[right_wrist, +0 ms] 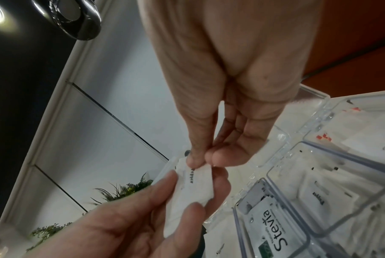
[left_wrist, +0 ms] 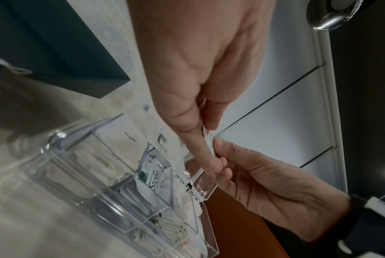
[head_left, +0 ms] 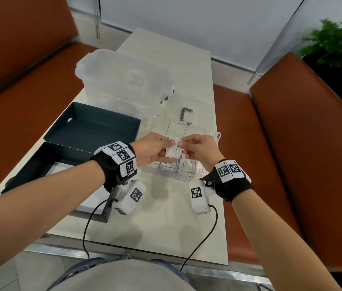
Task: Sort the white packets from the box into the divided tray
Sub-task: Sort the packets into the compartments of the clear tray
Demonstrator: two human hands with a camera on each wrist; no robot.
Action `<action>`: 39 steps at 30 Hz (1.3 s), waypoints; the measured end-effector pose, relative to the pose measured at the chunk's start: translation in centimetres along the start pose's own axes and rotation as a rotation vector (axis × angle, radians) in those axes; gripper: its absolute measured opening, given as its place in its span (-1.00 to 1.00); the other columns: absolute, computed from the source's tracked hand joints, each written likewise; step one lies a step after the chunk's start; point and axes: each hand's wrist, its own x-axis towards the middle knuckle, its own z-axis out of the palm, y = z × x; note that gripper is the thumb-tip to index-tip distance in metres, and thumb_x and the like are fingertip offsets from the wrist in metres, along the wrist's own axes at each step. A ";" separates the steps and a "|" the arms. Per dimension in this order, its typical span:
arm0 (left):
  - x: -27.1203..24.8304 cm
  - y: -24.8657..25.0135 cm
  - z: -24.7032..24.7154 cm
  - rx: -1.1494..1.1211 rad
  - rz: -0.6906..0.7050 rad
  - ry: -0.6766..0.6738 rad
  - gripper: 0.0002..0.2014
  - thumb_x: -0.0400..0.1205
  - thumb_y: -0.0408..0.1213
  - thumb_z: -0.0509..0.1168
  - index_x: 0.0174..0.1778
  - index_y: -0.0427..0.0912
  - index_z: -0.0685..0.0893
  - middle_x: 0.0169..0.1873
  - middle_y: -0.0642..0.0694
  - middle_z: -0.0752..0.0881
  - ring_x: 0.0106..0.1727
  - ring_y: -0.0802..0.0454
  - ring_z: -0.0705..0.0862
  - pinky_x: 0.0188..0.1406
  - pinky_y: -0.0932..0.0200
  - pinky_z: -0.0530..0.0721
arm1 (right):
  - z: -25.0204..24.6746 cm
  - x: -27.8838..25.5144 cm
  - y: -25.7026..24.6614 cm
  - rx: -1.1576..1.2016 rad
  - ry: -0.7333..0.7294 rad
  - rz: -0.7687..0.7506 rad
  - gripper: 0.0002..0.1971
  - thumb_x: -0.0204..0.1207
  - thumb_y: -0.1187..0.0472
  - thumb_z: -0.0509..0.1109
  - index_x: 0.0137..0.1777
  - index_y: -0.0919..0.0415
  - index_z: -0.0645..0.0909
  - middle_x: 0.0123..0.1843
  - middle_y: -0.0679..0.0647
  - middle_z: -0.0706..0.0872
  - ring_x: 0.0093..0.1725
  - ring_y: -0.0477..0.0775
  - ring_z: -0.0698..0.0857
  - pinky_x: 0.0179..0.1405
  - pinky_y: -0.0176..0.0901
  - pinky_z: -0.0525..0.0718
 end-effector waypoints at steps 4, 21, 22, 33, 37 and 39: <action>0.0 0.0 -0.3 0.004 0.004 0.004 -0.68 0.76 -0.31 0.16 0.29 -0.48 0.60 0.12 -0.38 0.75 0.03 -0.16 0.79 -0.08 0.11 0.81 | -1.0 0.3 -0.4 -0.033 -0.021 0.033 -0.86 0.42 0.36 0.56 -0.07 0.35 0.69 -0.35 0.07 0.74 -0.41 -0.06 0.68 -0.41 -0.29 0.65; -0.5 0.2 -1.2 0.023 0.003 0.101 -0.64 0.77 -0.33 0.16 0.40 -0.49 0.49 0.19 -0.42 0.71 0.20 -0.24 0.73 -0.06 0.08 0.79 | 0.5 2.0 3.3 -0.926 0.138 -0.021 -0.94 0.47 0.34 0.49 -0.08 0.30 0.73 0.00 0.21 0.74 -0.13 0.09 0.68 -0.14 -0.20 0.62; -0.6 0.3 -1.2 0.021 0.004 0.103 -0.65 0.77 -0.33 0.16 0.40 -0.49 0.49 0.18 -0.42 0.71 0.20 -0.24 0.73 -0.06 0.08 0.79 | 0.5 2.0 3.4 -0.974 0.127 -0.038 -0.91 0.48 0.33 0.48 -0.04 0.29 0.72 0.05 0.20 0.71 -0.09 0.10 0.67 -0.13 -0.20 0.60; -0.7 0.2 -1.3 -0.003 -0.007 0.105 -0.65 0.77 -0.31 0.15 0.41 -0.46 0.49 0.18 -0.41 0.72 0.16 -0.21 0.75 -0.10 0.10 0.81 | 0.6 1.1 3.0 -1.427 -0.042 0.024 -0.78 0.48 0.30 0.42 0.13 0.16 0.68 0.08 0.13 0.72 0.06 0.21 0.71 0.10 0.00 0.69; -0.5 0.3 -1.3 -0.058 -0.035 0.090 -0.65 0.77 -0.24 0.17 0.35 -0.45 0.52 0.12 -0.41 0.74 0.06 -0.18 0.79 -0.10 0.09 0.81 | 0.7 1.1 3.2 -1.391 -0.060 0.028 -0.77 0.47 0.34 0.40 0.08 0.11 0.71 0.08 0.13 0.72 0.08 0.24 0.71 0.12 0.04 0.68; -0.5 0.4 -1.2 -0.099 -0.064 0.093 -0.66 0.77 -0.21 0.18 0.31 -0.41 0.53 0.06 -0.39 0.77 0.02 -0.16 0.80 -0.05 0.05 0.80 | 0.4 1.1 3.3 -1.365 -0.069 0.012 -0.80 0.44 0.35 0.40 0.00 0.08 0.72 0.04 0.10 0.74 0.04 0.21 0.71 0.08 0.01 0.69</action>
